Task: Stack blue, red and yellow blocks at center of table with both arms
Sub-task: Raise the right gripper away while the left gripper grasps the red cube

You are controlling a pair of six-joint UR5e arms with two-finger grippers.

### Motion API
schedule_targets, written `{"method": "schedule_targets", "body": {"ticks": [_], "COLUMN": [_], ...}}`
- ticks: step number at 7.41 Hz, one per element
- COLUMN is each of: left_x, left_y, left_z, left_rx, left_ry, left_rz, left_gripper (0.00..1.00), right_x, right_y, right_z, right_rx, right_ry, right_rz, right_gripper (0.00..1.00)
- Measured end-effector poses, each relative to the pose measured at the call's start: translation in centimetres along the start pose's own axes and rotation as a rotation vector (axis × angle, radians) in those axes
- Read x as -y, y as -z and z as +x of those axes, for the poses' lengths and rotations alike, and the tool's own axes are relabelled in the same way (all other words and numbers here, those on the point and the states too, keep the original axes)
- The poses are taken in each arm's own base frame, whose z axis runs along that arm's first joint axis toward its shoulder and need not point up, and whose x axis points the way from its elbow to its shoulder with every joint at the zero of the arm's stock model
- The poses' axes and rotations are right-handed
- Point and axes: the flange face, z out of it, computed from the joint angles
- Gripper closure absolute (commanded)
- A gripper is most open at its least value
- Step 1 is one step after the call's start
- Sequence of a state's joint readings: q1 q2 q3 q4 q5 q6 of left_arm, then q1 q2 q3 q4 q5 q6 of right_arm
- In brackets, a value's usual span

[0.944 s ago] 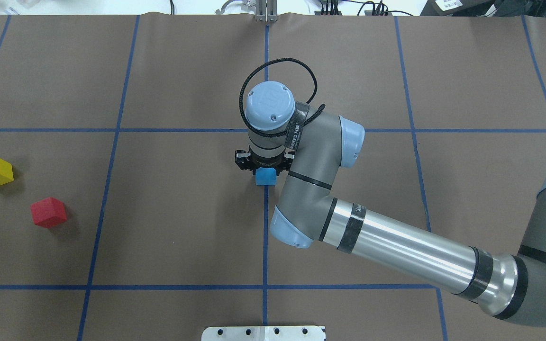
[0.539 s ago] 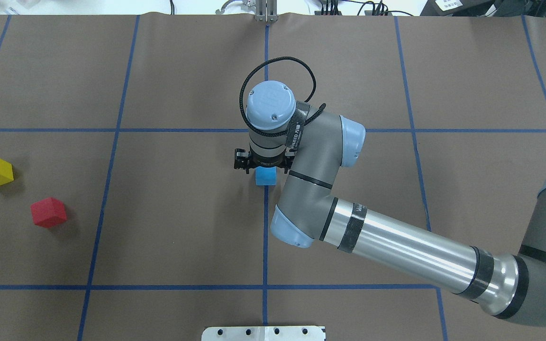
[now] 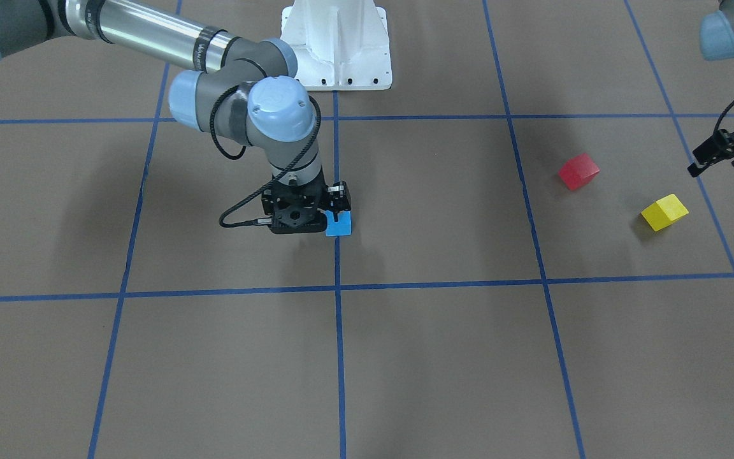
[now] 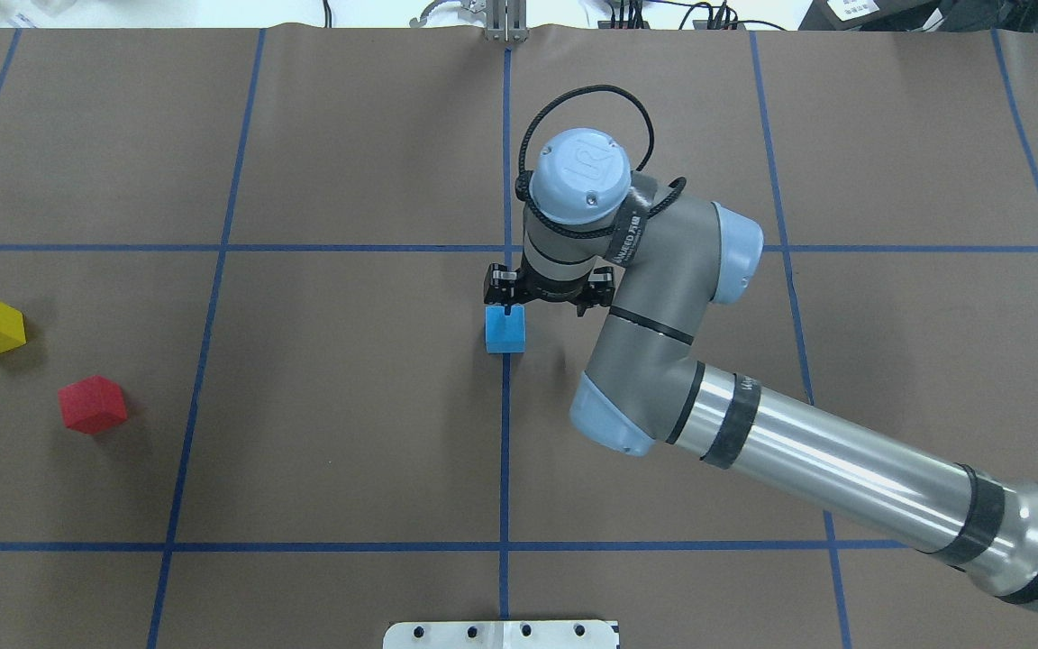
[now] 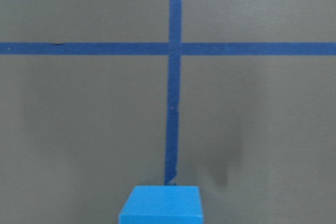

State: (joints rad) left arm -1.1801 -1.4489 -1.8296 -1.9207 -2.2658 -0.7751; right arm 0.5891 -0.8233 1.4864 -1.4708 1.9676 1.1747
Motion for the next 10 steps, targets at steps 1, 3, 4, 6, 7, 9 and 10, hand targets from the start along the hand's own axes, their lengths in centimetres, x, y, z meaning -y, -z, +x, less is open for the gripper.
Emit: {"method": "schedule_targets", "body": {"ticks": [1, 3, 4, 6, 7, 9, 10], "left_x": [-1.4, -4.5, -6.3, -9.7, -10.4, -11.0, -11.0], "left_y": [-1.9, -4.6, -5.9, -8.3, -8.8, -9.7, -10.1], "left_z": [2.7, 7.2, 9.4, 12.7, 13.0, 12.9, 12.9], "left_rx": [-0.007, -0.011, -0.001, 0.030, 0.040, 0.056, 0.061], "left_ry": [0.063, 0.163, 0.209, 0.229, 0.226, 0.222, 0.221], "left_rz": [-0.009, -0.044, -0.051, -0.042, -0.041, -0.046, -0.048], "left_gripper": [0.00, 0.00, 0.00, 0.00, 0.00, 0.00, 0.00], "right_x": [-0.3, 0.0, 0.3, 0.5, 0.5, 0.3, 0.0], "right_y": [0.9, 2.9, 3.6, 4.2, 4.0, 4.0, 4.1], "right_z": [3.7, 9.9, 12.6, 16.3, 17.4, 19.0, 19.8], "right_rx": [0.006, 0.017, 0.015, -0.001, -0.015, -0.033, -0.038], "right_ry": [-0.009, -0.010, -0.013, -0.026, -0.041, -0.080, -0.099], "right_rz": [0.007, 0.003, -0.001, 0.005, 0.011, 0.024, 0.025], "right_gripper": [0.00, 0.00, 0.00, 0.00, 0.00, 0.00, 0.00]}}
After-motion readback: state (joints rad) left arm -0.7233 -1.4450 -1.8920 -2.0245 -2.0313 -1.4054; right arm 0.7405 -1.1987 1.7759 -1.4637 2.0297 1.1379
